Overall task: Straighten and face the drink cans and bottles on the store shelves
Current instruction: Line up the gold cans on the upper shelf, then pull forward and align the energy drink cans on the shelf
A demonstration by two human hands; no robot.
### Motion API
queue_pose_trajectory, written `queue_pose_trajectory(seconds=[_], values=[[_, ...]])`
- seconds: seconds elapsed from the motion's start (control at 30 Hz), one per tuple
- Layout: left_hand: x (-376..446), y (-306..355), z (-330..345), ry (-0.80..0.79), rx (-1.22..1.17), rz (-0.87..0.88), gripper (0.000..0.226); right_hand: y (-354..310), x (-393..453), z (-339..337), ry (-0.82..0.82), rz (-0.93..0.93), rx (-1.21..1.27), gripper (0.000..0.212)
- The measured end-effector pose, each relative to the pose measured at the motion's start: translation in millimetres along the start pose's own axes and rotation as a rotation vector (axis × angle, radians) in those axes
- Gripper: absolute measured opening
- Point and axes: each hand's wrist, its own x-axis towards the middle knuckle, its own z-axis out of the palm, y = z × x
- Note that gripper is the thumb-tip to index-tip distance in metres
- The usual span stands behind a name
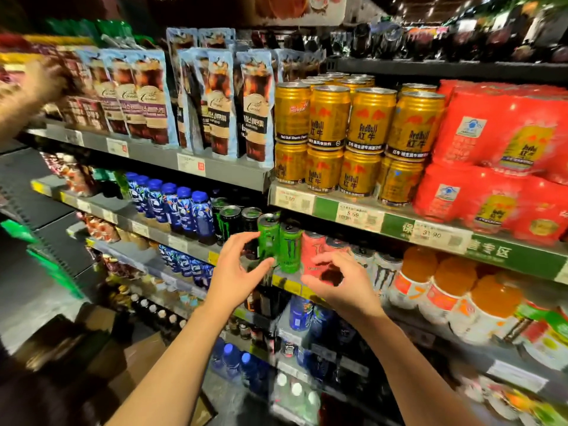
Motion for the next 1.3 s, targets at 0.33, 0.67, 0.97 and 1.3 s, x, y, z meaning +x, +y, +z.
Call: queue_pose_trajectory(seconds=[0.33, 0.67, 0.97, 1.3], values=[[55, -96, -28, -0.111, 0.014, -0.045, 0.056, -3, 51, 97, 0.127, -0.009, -0.161, 0.04], [116, -150, -28, -0.024, 0.081, 0.047, 0.046, -9, 113, 140, 0.174, 0.119, -0.74, 0.07], [117, -155, -15, 0.046, -0.049, 0.064, 0.04, 1, 135, 148, 0.073, 0.257, -0.914, 0.071], [98, -120, 14, 0.048, 0.05, 0.4, 0.028, 19, 104, 110, 0.309, 0.291, -0.967, 0.072]])
